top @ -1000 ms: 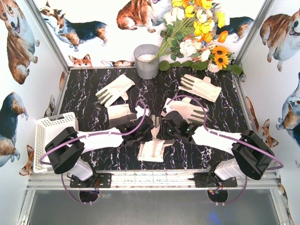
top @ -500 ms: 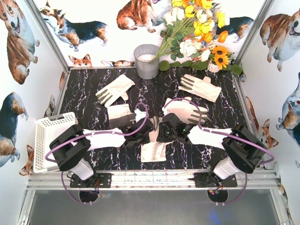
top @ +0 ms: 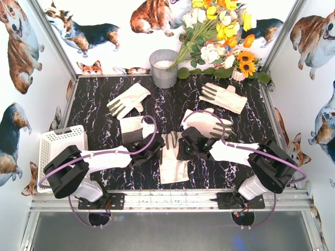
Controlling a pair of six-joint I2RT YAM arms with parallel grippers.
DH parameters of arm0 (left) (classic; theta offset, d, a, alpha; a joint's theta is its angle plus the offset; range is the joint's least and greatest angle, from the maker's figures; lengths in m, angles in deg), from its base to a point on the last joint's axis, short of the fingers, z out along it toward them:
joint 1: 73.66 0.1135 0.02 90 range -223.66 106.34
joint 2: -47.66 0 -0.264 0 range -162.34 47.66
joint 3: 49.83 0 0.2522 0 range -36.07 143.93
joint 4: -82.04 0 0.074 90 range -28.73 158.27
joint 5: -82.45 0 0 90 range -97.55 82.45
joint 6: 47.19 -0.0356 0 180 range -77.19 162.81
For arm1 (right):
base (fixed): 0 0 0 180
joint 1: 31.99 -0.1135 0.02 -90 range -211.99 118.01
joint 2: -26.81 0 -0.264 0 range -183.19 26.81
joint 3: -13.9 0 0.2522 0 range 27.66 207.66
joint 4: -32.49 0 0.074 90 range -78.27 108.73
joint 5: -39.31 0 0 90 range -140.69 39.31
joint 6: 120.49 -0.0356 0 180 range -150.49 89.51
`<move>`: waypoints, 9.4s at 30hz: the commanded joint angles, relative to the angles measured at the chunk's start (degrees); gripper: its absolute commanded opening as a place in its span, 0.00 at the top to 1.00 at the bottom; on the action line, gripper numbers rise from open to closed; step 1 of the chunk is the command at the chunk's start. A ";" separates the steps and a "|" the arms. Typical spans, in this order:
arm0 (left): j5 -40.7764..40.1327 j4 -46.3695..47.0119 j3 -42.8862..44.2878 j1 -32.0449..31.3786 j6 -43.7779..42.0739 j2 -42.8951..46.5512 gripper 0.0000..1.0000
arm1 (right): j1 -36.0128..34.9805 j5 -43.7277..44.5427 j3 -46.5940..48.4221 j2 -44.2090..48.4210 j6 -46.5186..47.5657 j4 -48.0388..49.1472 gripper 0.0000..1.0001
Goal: Put the gloves into the storage basket
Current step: Pair the glove with the glove, then pick up the glove from the center of the board.
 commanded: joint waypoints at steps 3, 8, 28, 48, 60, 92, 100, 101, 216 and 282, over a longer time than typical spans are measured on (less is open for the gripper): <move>-0.39 3.96 0.41 0.42 1.21 0.27 0.73 | 0.06 0.90 0.59 0.48 1.83 -3.35 1.00; -1.49 4.30 0.94 0.42 2.50 3.61 0.71 | 0.06 1.11 0.59 0.75 1.65 -3.55 1.00; 9.15 17.02 0.83 3.45 4.24 -5.53 0.83 | 0.06 0.39 0.84 -0.57 0.38 -2.05 1.00; 5.92 13.27 -5.85 3.46 8.79 6.04 1.00 | 0.06 0.83 6.33 5.96 4.56 -10.44 1.00; 3.99 12.47 -4.89 3.49 6.10 3.28 1.00 | 0.01 0.02 6.14 1.93 3.92 -9.09 1.00; 3.70 4.01 1.16 4.23 -0.40 4.63 0.76 | 0.06 1.35 2.51 -5.65 3.25 -3.73 1.00; 14.08 11.97 -1.23 1.42 2.34 4.91 0.87 | 0.06 1.42 2.43 -6.51 3.16 -3.29 1.00; 14.48 13.00 -1.51 1.06 2.99 3.74 0.89 | 0.06 1.37 2.51 -6.59 3.17 -3.29 1.00; 14.97 47.77 -21.34 1.30 14.46 -7.29 0.72 | 5.59 -2.53 4.73 -3.87 6.89 -13.03 0.89; 4.63 -55.45 28.60 56.12 -32.39 23.32 1.00 | 12.61 10.20 0.35 20.59 10.64 -11.85 0.49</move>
